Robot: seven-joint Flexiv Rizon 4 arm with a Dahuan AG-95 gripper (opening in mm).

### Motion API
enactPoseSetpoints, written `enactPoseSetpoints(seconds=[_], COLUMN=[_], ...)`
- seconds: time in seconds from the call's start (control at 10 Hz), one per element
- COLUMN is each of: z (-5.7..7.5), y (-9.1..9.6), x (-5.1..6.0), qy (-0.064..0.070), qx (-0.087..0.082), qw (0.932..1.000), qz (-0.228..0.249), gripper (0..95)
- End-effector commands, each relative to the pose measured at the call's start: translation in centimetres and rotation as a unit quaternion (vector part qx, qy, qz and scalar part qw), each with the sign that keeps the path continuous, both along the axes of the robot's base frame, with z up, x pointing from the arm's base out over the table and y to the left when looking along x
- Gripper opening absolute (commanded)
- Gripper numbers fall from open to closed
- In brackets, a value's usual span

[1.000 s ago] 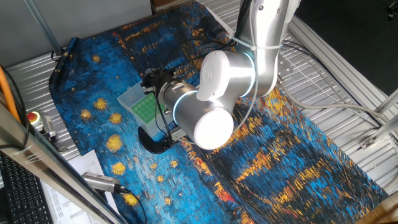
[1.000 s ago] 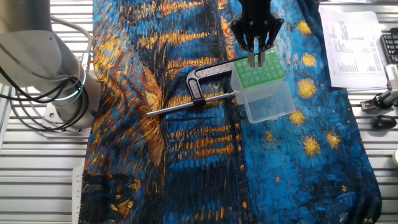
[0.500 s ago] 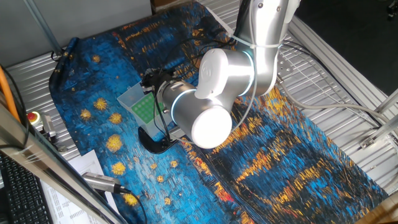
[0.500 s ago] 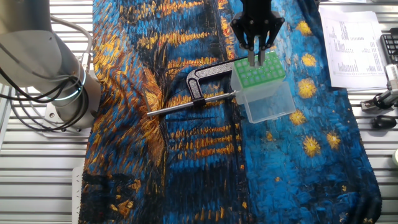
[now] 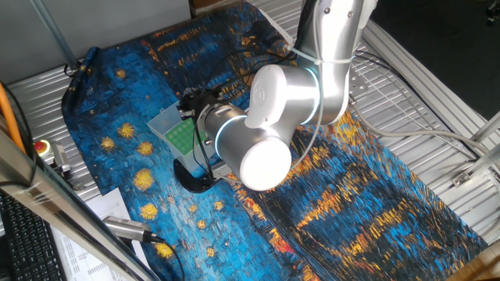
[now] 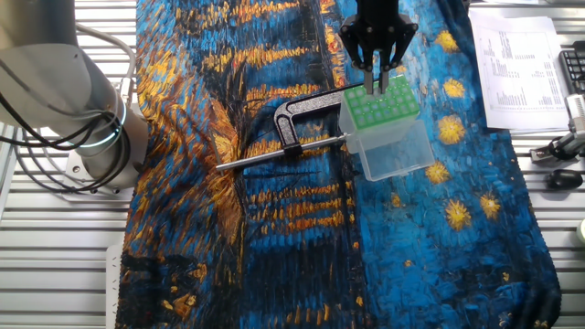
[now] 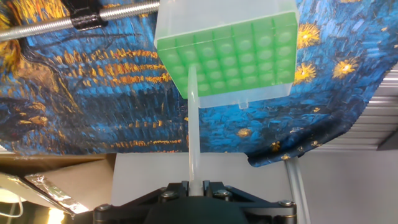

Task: Insert a large pipette tip into the holder for large pipette tips

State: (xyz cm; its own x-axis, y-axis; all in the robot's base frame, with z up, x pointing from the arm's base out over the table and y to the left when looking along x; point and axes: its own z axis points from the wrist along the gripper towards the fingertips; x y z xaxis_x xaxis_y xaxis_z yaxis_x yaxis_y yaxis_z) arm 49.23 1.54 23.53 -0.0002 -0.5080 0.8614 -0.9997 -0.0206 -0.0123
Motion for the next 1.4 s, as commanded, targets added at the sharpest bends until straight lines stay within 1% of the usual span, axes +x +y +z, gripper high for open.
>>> enactPoseSetpoints(seconds=[0.1, 1.4], z=[0.0, -0.1], y=[0.2, 1.8], x=[-0.1, -0.5], qy=[-0.001, 0.002], qx=[0.0, -0.001], qw=[1.0, 1.0], qz=[-0.003, -0.007], gripper=[0.0, 0.0])
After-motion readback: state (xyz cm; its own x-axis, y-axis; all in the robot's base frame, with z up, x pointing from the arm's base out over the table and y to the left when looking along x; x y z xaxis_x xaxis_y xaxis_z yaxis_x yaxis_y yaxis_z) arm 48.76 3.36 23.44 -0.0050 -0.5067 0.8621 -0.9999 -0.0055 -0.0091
